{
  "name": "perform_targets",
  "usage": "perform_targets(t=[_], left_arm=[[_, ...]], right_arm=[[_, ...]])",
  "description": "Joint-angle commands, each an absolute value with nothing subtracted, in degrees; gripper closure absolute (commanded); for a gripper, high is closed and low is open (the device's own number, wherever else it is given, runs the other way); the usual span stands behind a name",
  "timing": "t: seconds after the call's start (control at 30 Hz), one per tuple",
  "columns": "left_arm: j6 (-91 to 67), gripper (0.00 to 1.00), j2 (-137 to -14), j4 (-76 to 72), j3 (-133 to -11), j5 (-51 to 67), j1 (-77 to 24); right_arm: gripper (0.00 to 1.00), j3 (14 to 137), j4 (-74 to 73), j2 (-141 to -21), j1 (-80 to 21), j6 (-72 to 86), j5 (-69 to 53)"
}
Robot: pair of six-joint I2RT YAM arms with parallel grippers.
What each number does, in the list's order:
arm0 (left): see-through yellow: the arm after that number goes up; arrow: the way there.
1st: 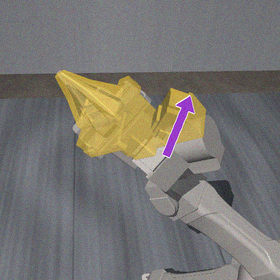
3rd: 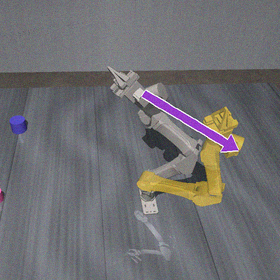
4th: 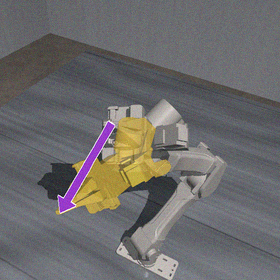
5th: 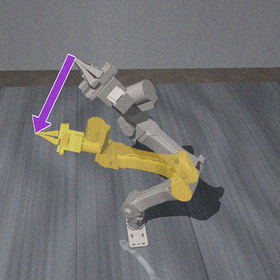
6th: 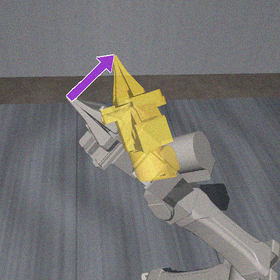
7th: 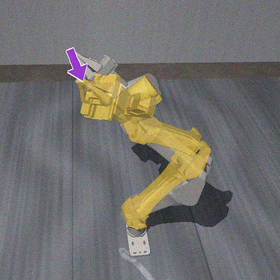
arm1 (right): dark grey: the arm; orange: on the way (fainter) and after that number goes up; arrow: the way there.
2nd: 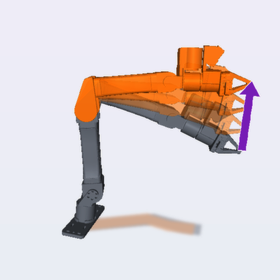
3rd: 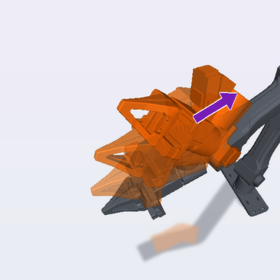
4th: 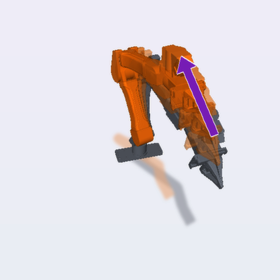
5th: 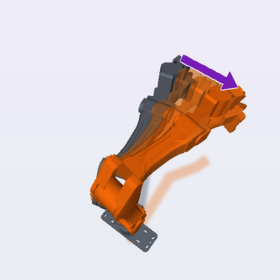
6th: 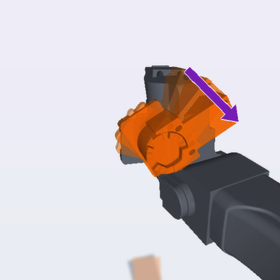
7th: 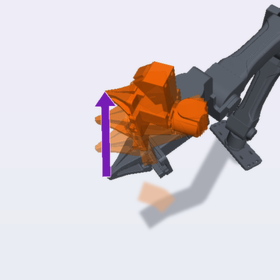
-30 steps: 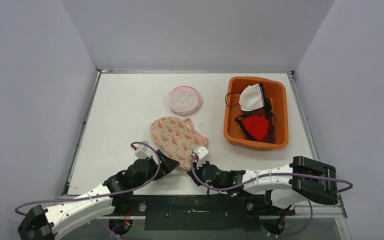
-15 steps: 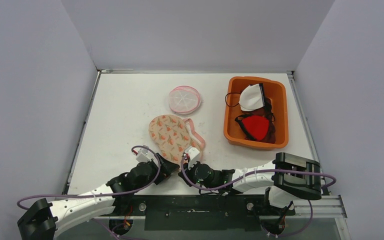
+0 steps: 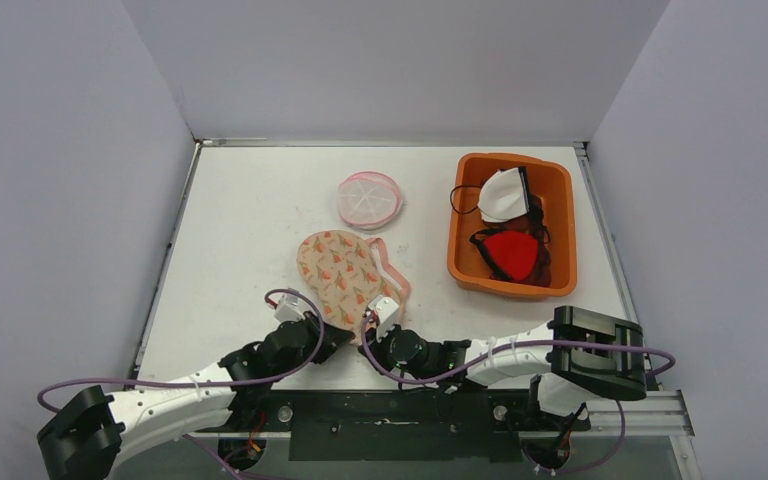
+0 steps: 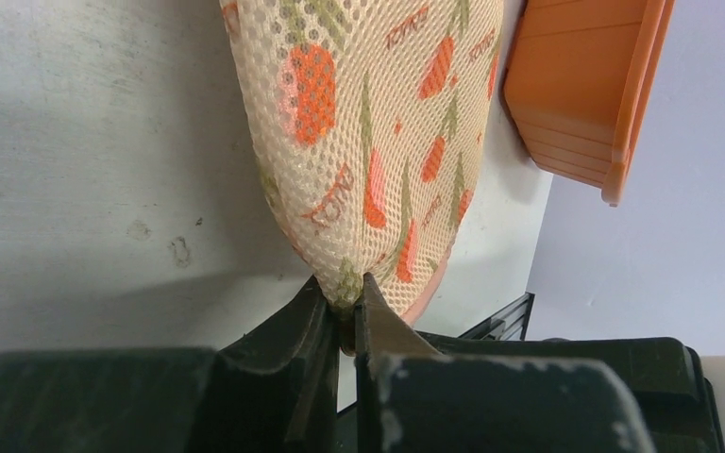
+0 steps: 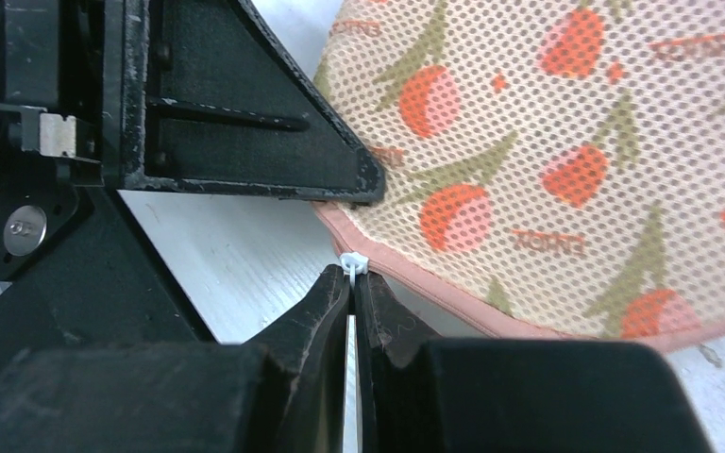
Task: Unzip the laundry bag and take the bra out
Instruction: Unzip the laundry bag at the center of the board.
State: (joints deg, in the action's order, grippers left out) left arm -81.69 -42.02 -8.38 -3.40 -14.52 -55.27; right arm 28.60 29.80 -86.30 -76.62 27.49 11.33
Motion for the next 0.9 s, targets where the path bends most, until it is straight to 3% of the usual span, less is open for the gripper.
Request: perform_targets(t=[0.0,0.57,0.87], left_arm=[[-78.33,1.00,-40.58,-4.07,-5.19,-17.23,-53.02],[-68.53,1.00,-40.55,-1.23,-6.21,-12.23,-51.47],[-54.90,1.00,-48.88,-3.32,-11.90,-7.53,-50.65]], right_arm=[[0.95,28.21,26.66,-81.58,-77.43,26.11,16.96],[0.95,22.44,17.38,-72.08,-77.80,29.26,26.49],[0.95,19.45,13.95,-64.99,-82.50,28.77,26.72]])
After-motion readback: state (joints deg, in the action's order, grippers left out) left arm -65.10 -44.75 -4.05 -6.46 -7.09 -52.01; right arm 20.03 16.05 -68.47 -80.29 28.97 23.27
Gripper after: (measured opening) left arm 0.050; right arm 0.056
